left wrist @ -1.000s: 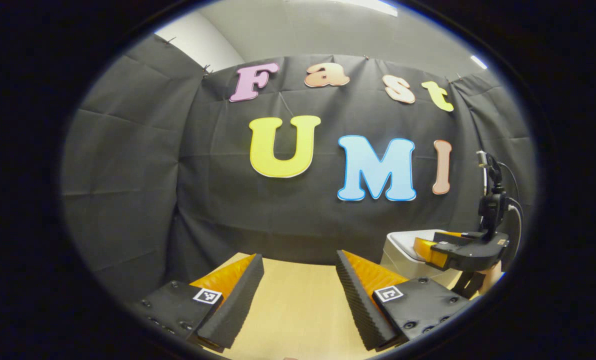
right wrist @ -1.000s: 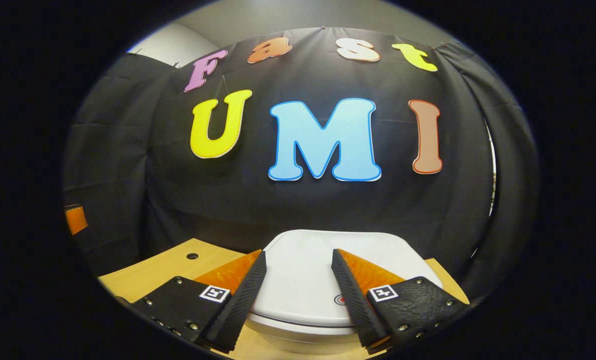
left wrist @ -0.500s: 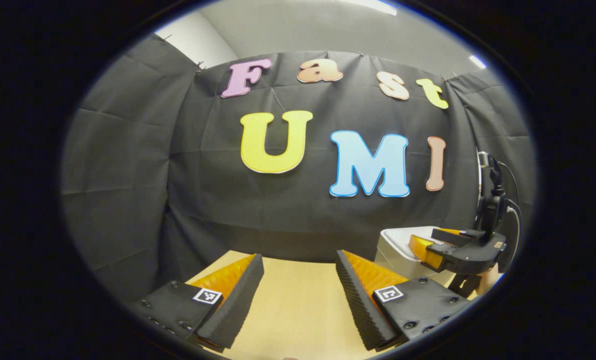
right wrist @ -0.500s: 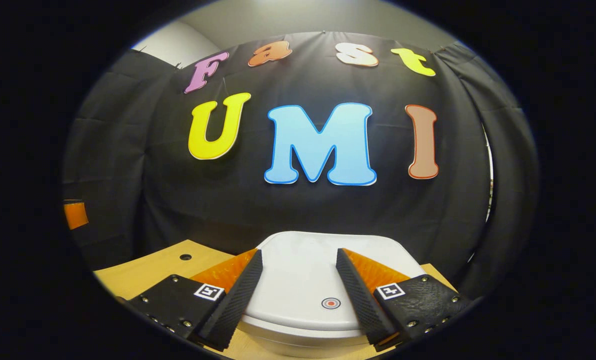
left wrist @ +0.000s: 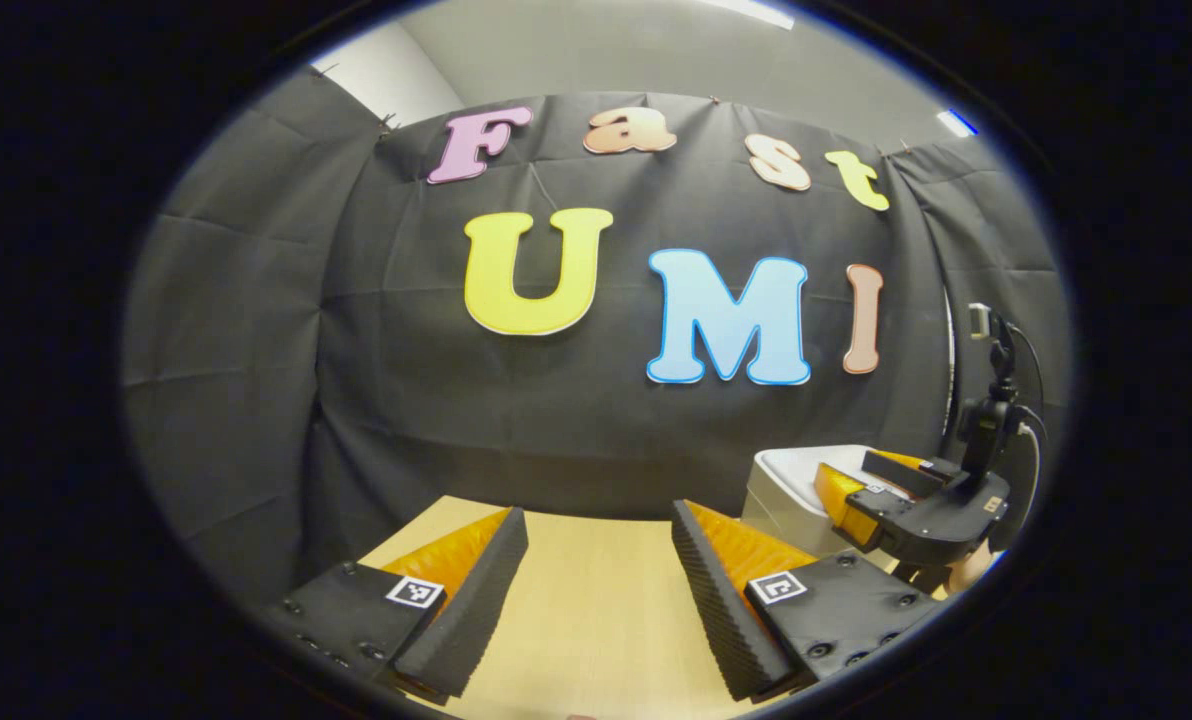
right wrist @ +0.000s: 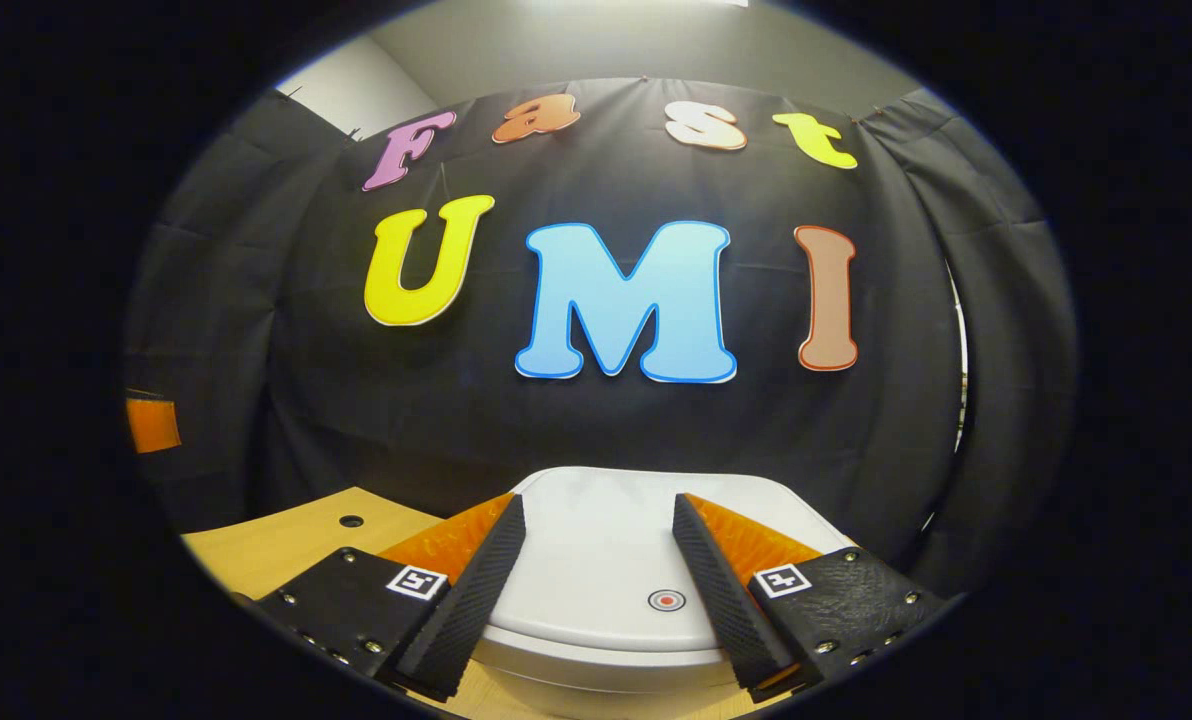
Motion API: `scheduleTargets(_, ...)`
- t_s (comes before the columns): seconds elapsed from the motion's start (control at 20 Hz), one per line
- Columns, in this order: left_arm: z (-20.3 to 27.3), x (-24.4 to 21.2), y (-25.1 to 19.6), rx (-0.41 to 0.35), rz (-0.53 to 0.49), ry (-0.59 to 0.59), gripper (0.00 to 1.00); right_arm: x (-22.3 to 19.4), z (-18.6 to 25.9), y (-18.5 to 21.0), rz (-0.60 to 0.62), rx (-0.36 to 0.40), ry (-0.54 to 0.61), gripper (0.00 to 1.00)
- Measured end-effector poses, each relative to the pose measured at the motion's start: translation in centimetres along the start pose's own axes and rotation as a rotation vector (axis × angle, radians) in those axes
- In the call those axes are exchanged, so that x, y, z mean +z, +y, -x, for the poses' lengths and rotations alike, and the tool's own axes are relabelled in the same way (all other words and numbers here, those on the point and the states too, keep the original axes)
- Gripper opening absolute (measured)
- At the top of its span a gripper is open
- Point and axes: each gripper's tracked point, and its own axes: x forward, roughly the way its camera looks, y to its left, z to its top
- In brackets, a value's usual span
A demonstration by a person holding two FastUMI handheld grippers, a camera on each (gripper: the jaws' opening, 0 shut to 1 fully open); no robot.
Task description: Press the lid of the desktop garbage bin to open it, pick up the crumpled paper on the desktop and throw it into the bin, then pick up the pop can on the desktop and drop it into the bin, and finally close the garbage bin lid.
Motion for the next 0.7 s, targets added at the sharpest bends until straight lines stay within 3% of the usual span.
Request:
scheduleTargets(0.5,-0.6,0.0,-1.5,-0.032,0.009,-0.002,0.95,0.1,-0.1,0.0,-0.013,-0.007,0.023,0.95)
scheduleTargets(0.7,-0.2,0.0,-2.6,-0.028,0.002,-0.006,0.95,1.0,1.6,-0.4,-0.073,0.000,0.053,0.94)
